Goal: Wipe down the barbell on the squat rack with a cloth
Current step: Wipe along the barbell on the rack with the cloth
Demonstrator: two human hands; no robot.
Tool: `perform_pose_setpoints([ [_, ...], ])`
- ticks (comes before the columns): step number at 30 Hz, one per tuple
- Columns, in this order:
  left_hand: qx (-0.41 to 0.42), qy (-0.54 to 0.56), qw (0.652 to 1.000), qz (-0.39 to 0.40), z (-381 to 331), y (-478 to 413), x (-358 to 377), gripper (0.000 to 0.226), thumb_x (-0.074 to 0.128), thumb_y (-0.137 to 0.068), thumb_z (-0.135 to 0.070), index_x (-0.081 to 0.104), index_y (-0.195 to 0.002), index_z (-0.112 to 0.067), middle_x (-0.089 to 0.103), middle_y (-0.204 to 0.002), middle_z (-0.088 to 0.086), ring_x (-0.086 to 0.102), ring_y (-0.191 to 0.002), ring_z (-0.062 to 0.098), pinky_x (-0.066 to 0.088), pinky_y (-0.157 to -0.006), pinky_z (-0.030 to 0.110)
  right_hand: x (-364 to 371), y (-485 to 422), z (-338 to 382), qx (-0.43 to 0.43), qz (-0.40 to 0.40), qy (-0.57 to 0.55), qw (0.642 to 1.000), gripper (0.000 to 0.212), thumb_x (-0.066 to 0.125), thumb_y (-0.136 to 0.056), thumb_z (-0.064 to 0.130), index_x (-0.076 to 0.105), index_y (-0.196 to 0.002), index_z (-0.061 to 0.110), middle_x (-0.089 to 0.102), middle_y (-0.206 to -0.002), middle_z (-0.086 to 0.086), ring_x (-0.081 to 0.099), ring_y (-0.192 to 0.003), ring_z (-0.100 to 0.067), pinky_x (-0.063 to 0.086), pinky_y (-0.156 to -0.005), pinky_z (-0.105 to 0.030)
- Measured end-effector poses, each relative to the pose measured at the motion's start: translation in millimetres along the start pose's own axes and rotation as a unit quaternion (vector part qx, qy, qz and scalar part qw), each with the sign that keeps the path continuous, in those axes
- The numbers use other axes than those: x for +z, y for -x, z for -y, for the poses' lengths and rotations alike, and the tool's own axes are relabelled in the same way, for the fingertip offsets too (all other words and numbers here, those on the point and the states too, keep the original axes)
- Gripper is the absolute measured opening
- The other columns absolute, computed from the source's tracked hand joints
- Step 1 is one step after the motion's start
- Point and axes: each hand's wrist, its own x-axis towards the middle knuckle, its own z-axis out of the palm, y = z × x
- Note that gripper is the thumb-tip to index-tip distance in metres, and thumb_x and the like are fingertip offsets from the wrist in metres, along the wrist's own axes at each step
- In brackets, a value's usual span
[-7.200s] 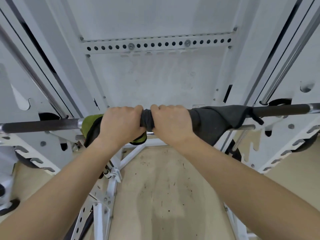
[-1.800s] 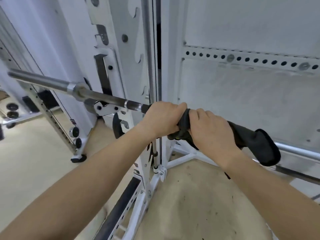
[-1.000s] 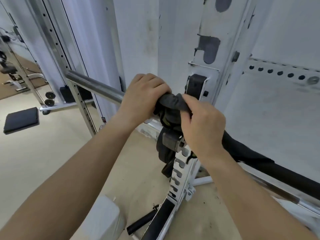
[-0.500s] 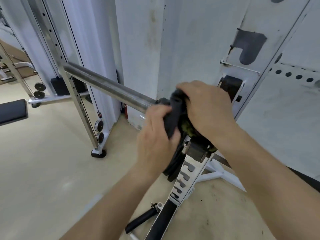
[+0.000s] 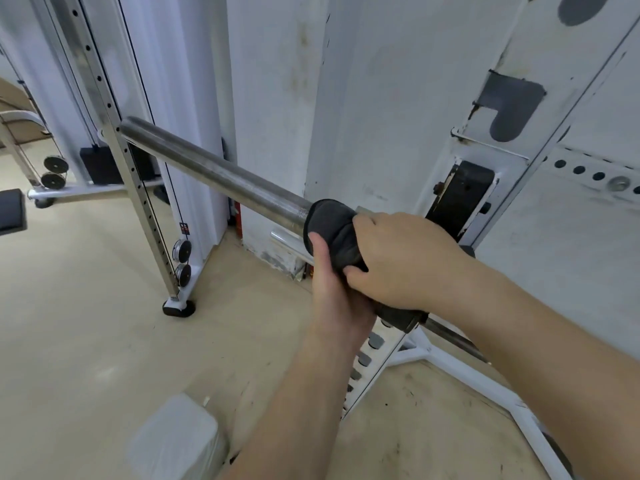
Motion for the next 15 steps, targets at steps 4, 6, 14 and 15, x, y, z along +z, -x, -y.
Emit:
perform_pose_setpoints([
  [4, -0.006, 0.045, 0.999, -0.024, 1, -9, 0, 0.077, 0.044, -0.082, -0.078, 0.064, -0.134, -0.024, 0.076, -0.101, 0.005, 0.072, -0.102, 0.021, 0.054, -0.088, 0.038, 4, -6, 3, -0.016, -0.025, 0.053, 0.998, 0.027, 0.048, -0.101, 0.043, 0.048, -0.102, 0.016, 0.064, -0.103, -0.004, 0.063, -0.090, -0.027, 0.031, -0.068, -0.034],
  [6, -0.008, 0.040, 0.999, -0.031, 3, -8, -3, 0.066, 0.048, -0.082, -0.076, 0.076, -0.108, -0.022, 0.075, -0.105, 0.005, 0.069, -0.109, 0.022, 0.051, -0.094, 0.042, 8, -6, 5, -0.009, -0.039, 0.055, 0.998, 0.020, 0.048, -0.102, 0.037, 0.051, -0.101, 0.016, 0.065, -0.101, -0.005, 0.063, -0.088, -0.028, 0.032, -0.067, -0.034],
  [14, 0.107, -0.188, 0.969, -0.122, 3, 28, 6, 0.035, 0.050, -0.104, -0.036, 0.063, -0.094, -0.005, 0.061, -0.077, 0.009, 0.058, -0.073, 0.022, 0.052, -0.078, 0.035, -28, -43, -6, 0.086, 0.151, -0.126, 0.977, 0.021, 0.047, -0.099, 0.015, 0.056, -0.081, 0.009, 0.056, -0.083, -0.009, 0.050, -0.079, -0.027, 0.034, -0.058, -0.031],
  [15, 0.123, -0.201, 0.964, -0.122, 4, 31, 5, 0.026, 0.051, -0.102, -0.036, 0.060, -0.094, -0.013, 0.055, -0.081, 0.008, 0.051, -0.078, 0.023, 0.046, -0.077, 0.037, -35, -48, -6, 0.099, 0.166, -0.152, 0.969, 0.026, 0.047, -0.098, 0.012, 0.054, -0.073, 0.009, 0.054, -0.077, -0.008, 0.048, -0.075, -0.026, 0.032, -0.055, -0.030],
])
